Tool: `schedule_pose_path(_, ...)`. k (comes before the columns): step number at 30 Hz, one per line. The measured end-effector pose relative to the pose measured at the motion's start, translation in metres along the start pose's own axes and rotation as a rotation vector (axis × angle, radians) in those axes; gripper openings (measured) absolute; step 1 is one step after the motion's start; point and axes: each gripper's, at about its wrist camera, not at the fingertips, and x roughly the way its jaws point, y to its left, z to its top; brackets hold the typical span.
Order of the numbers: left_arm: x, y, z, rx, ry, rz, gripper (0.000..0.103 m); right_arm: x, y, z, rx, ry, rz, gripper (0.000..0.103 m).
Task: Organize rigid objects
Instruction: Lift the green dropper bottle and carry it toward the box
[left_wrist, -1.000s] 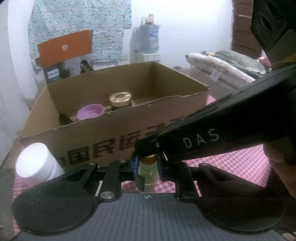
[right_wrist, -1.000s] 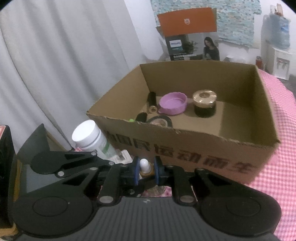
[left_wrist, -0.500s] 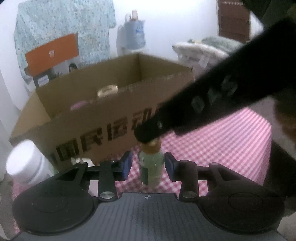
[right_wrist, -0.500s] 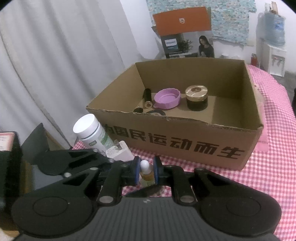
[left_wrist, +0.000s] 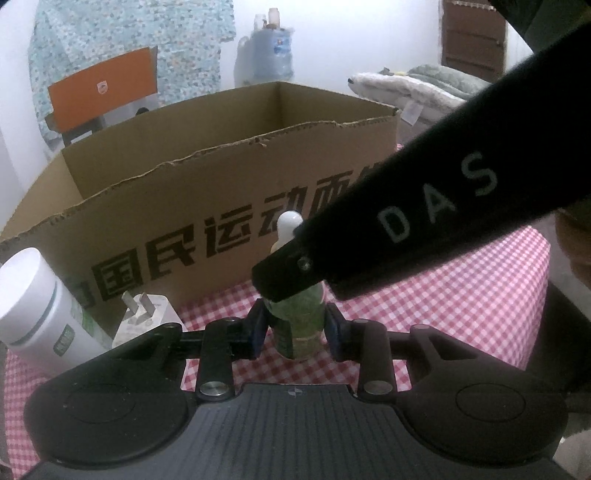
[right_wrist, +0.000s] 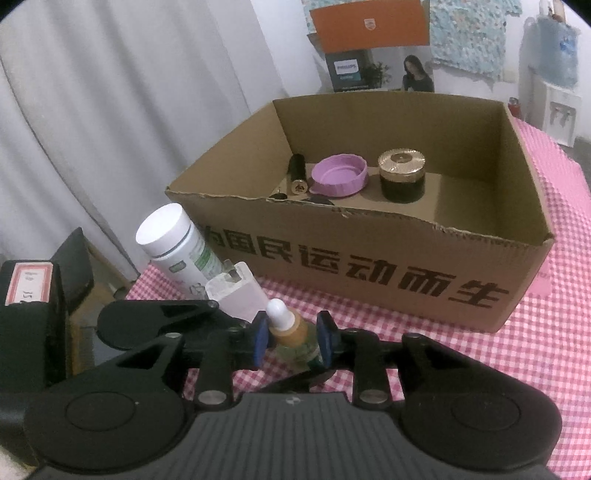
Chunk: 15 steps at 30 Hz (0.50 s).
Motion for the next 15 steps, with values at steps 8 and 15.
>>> schedule_pose_path(8,-0.027,-0.007,0.013,0.016,-0.058,0.017,0.031,-0.030,0.009,0.006,-0.046,-0.065,0.009,0.023)
schedule_pose_path(15,-0.069,0.002,0.060,-0.018,-0.196,0.061,0.031,-0.082,0.018,0.047,-0.133,-0.219,0.067,0.023)
